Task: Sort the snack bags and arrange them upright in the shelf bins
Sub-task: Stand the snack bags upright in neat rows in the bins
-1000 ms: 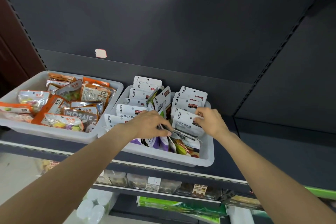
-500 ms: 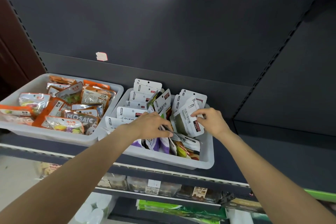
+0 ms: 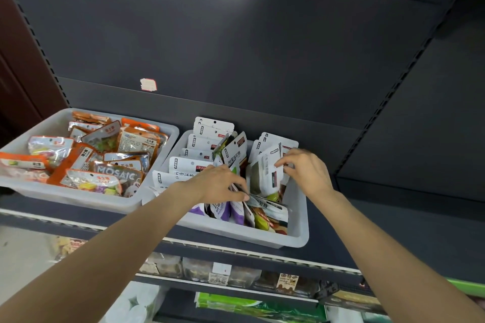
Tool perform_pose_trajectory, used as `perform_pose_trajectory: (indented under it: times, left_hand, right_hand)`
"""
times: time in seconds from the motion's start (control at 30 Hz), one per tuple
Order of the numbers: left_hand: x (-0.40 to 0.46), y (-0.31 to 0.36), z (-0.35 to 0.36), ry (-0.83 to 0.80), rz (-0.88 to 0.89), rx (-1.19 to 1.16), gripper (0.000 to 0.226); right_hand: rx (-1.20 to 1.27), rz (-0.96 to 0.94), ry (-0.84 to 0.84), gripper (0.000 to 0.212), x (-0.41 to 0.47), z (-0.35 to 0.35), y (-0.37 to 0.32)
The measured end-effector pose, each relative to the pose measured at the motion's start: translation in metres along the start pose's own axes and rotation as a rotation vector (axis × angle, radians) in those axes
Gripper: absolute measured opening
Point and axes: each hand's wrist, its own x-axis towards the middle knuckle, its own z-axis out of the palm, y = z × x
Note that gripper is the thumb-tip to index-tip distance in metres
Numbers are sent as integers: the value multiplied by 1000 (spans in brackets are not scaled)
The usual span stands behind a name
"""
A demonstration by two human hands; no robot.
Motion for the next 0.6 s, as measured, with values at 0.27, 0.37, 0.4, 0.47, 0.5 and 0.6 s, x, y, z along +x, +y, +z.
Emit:
perform_pose_trajectory:
  times: [0.27,0.37,0.4,0.47,0.5,0.6]
  left_hand:
    - [-1,2,-2,-11,-18,-12,32]
    - [-1,2,-2,-5,-18,-13,33]
    - [-1,2,-3,-6,-17,-11,34]
    - [-1,3,-4,-8,-12,-7,34]
    - [-1,3,-4,-10,-11,-6,34]
    - [2,0,-1,3,-5,14,35]
  right_hand:
    - [-10,63,-8,17,14,-17,-15]
    - [85,139,-53,15,13,1,-3]
    - [121,164,-83,15,13,8,2]
    - [222,198,-145,23,14,16,10]
    - [249,204,-173,29,14,19,12]
    - [207,201,-183,44,13,25,19]
